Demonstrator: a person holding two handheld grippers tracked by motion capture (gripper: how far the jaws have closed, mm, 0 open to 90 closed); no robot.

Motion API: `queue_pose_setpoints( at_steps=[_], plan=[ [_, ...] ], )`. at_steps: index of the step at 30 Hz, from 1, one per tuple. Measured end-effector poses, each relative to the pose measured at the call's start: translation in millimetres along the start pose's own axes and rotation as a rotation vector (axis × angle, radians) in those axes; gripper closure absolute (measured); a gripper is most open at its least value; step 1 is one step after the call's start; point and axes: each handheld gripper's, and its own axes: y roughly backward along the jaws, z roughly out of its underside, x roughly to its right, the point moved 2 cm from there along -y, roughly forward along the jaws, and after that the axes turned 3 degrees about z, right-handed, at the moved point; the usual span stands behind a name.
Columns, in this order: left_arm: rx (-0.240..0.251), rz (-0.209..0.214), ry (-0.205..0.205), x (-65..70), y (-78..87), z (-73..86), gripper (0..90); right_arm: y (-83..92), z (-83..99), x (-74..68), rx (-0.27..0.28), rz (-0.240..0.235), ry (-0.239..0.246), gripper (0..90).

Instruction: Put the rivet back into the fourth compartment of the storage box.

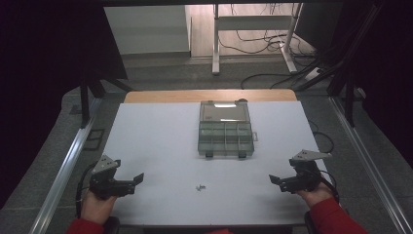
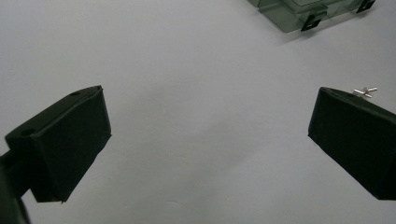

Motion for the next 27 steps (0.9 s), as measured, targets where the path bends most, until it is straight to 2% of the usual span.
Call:
queue_pose_setpoints(
  at_steps=[4, 13, 27],
  plan=[
    [-0.001, 0.015, 0.005, 0.7, -0.1, -0.7, 0.0, -0.8, 0.2, -1.4, -0.006, -0.005, 0.009, 0.0],
    [-0.008, 0.014, 0.005, -1.2, -1.9, -0.4, 0.0, -3.4, 1.2, -4.5, -0.028, -0.012, 0.030, 0.0],
    [-0.010, 0.009, 0.006, -1.4, -1.8, 0.3, 0.0, -6.2, -1.5, -7.0, -0.028, -0.041, 0.023, 0.0]
  ],
)
